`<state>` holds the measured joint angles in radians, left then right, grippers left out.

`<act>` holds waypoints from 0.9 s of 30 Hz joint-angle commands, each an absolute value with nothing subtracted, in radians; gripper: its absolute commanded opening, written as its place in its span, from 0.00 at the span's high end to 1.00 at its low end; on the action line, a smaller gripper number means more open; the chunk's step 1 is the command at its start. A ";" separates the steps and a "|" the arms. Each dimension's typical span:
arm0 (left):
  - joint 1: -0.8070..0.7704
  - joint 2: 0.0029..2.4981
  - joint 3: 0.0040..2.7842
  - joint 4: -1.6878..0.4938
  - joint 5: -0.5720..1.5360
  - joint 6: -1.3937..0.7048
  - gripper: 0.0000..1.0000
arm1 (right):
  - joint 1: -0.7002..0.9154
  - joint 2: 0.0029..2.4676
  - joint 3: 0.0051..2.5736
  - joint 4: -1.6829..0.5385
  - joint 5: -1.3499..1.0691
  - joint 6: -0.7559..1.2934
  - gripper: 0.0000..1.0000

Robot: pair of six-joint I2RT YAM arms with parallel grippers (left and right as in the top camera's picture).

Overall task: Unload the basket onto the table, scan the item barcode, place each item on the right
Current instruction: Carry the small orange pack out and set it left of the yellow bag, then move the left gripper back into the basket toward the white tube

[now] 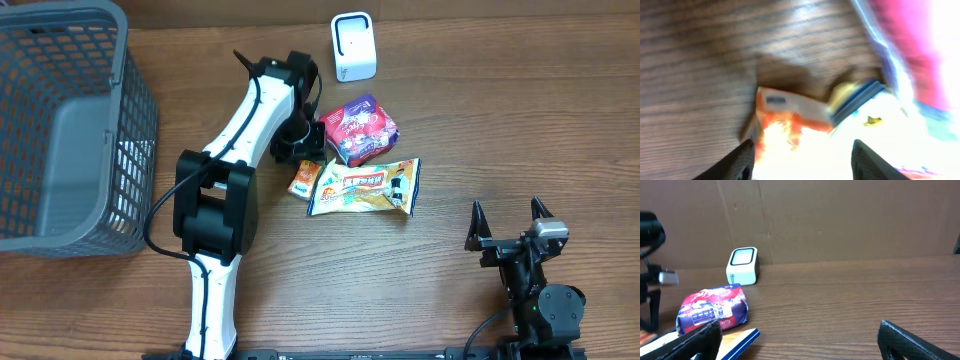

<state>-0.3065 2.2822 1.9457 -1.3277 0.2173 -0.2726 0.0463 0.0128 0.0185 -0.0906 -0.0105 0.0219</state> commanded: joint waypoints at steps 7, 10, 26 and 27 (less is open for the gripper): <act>-0.253 2.276 2.454 -1.611 0.138 -0.224 0.16 | 0.044 0.003 0.008 -0.085 -0.001 0.015 0.00; -0.205 2.273 2.679 -1.690 0.142 -0.221 0.11 | 0.044 0.003 0.008 -0.085 -0.001 0.015 0.00; 0.292 1.864 2.860 -1.690 0.237 -0.223 0.00 | 0.044 0.003 0.008 -0.084 -0.001 0.015 0.00; 0.343 1.841 2.846 -1.690 0.237 -0.226 0.00 | 0.044 0.003 0.008 -0.085 -0.001 0.015 0.00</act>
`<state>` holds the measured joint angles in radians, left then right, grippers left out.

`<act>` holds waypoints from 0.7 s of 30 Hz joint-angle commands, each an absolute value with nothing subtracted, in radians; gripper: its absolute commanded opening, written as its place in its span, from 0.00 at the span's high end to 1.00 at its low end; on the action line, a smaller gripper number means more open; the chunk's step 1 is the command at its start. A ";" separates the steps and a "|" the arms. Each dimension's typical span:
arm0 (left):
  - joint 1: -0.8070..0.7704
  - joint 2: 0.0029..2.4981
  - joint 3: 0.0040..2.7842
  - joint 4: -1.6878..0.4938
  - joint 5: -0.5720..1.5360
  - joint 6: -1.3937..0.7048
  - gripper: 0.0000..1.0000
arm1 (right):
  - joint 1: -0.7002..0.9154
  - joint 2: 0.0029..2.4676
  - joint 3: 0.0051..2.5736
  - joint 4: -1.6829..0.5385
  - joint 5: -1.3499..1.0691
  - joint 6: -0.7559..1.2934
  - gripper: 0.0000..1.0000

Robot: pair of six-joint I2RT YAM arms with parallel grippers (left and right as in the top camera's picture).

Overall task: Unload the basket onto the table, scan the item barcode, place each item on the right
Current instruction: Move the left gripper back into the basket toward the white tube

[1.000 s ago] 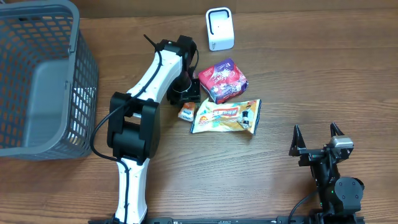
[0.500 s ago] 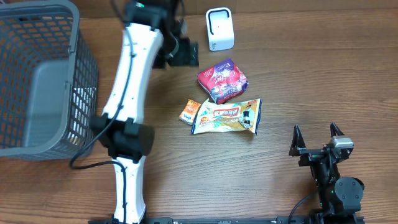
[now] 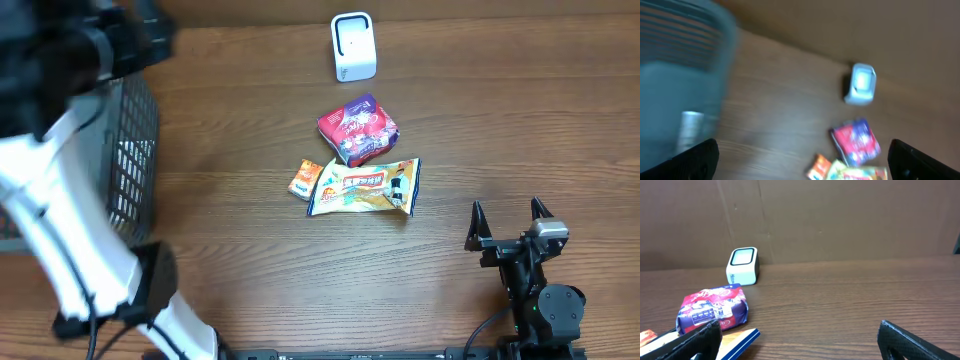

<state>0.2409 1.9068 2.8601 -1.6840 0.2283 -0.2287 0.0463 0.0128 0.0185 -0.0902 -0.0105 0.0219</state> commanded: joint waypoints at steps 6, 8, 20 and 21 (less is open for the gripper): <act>0.562 1.768 2.714 -1.690 0.237 -0.228 0.00 | 0.044 0.003 0.008 -0.085 -0.001 0.015 0.00; 0.617 1.764 2.655 -1.690 0.237 -0.228 0.00 | 0.044 0.003 0.008 -0.085 -0.001 0.015 0.00; 0.822 1.845 2.416 -1.651 0.228 -0.273 0.00 | 0.044 0.003 0.008 -0.085 -0.001 0.015 0.00; 0.828 1.861 2.409 -1.647 0.222 -0.272 0.00 | 0.044 0.003 0.008 -0.085 -0.001 0.015 0.00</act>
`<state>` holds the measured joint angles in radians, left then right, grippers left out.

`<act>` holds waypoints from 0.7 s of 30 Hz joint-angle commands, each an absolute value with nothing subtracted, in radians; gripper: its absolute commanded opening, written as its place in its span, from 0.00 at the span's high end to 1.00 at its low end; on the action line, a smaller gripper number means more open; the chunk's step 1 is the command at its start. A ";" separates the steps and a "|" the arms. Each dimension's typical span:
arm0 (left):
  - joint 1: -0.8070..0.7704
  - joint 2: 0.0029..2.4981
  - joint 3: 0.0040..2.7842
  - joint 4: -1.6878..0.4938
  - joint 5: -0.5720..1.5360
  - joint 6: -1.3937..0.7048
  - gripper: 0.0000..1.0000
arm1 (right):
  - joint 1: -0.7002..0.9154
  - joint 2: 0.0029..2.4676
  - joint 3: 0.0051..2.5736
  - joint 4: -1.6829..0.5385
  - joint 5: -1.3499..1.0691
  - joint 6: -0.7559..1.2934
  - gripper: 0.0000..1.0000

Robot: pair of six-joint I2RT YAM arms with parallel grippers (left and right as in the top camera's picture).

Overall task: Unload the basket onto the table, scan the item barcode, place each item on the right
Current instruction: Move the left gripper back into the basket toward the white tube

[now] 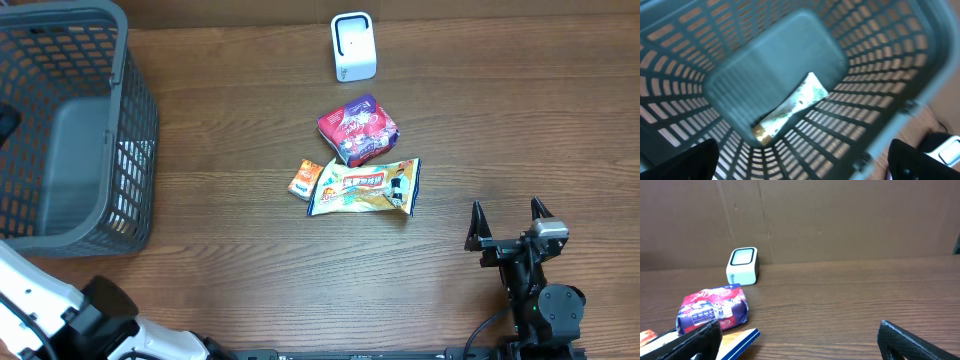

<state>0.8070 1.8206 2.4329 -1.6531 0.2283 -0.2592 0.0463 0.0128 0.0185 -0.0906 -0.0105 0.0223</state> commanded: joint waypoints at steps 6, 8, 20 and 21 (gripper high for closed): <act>0.834 1.972 2.408 -1.669 0.168 -0.254 0.00 | 0.044 0.003 0.008 -0.085 -0.001 0.015 0.00; 0.831 2.008 2.408 -1.681 0.168 -0.238 0.00 | 0.044 0.003 0.008 -0.084 -0.001 0.015 0.00; 0.825 2.073 2.378 -1.690 0.146 -0.187 0.00 | 0.044 0.003 0.008 -0.085 -0.001 0.015 0.00; 0.825 2.073 2.368 -1.690 0.146 -0.186 0.00 | 0.044 0.003 0.008 -0.085 -0.001 0.015 0.00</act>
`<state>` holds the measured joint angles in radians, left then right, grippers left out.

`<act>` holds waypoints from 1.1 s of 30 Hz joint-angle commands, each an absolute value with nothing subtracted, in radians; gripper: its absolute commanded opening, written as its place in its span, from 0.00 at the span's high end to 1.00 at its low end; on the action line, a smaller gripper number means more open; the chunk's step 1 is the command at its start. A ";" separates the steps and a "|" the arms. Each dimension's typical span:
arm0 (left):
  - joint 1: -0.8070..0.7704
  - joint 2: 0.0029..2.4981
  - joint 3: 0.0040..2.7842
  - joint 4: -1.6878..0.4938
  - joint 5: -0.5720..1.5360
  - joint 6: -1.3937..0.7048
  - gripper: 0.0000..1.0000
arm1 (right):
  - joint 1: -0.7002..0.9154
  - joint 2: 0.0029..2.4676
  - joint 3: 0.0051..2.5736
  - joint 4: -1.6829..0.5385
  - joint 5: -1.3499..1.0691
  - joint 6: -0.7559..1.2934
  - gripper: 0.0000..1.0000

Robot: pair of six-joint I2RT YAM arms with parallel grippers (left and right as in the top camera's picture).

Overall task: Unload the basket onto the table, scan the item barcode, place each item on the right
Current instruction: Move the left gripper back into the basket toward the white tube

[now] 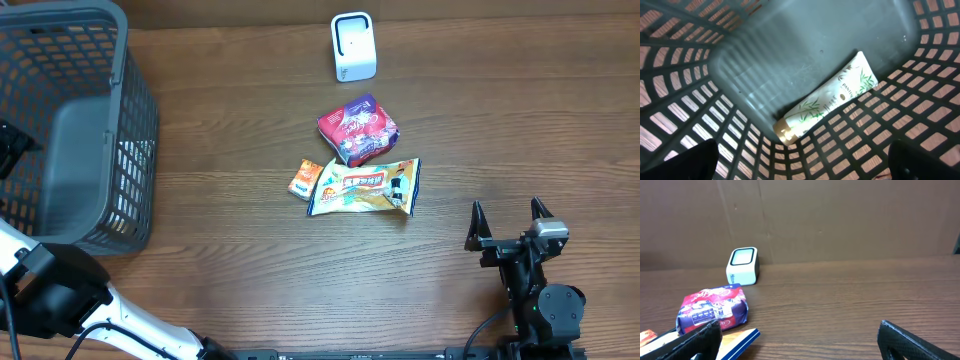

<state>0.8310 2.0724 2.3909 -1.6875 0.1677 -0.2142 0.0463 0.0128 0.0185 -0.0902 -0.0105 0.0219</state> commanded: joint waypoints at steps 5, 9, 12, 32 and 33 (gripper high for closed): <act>0.825 2.073 2.327 -1.690 0.147 -0.186 0.00 | 0.044 0.003 0.008 -0.085 -0.001 0.015 0.00; 0.824 2.073 2.315 -1.690 0.146 -0.184 0.00 | 0.044 0.003 0.008 -0.085 -0.001 0.015 0.00; 0.824 2.073 2.302 -1.690 0.147 -0.180 0.00 | 0.044 0.003 0.008 -0.085 -0.001 0.015 0.00; 0.797 2.073 2.109 -1.607 0.149 -0.165 0.00 | 0.044 0.003 0.008 -0.085 -0.001 0.015 0.00; 0.790 2.073 2.109 -1.607 0.146 -0.163 0.00 | 0.044 0.003 0.008 -0.085 -0.001 0.015 0.00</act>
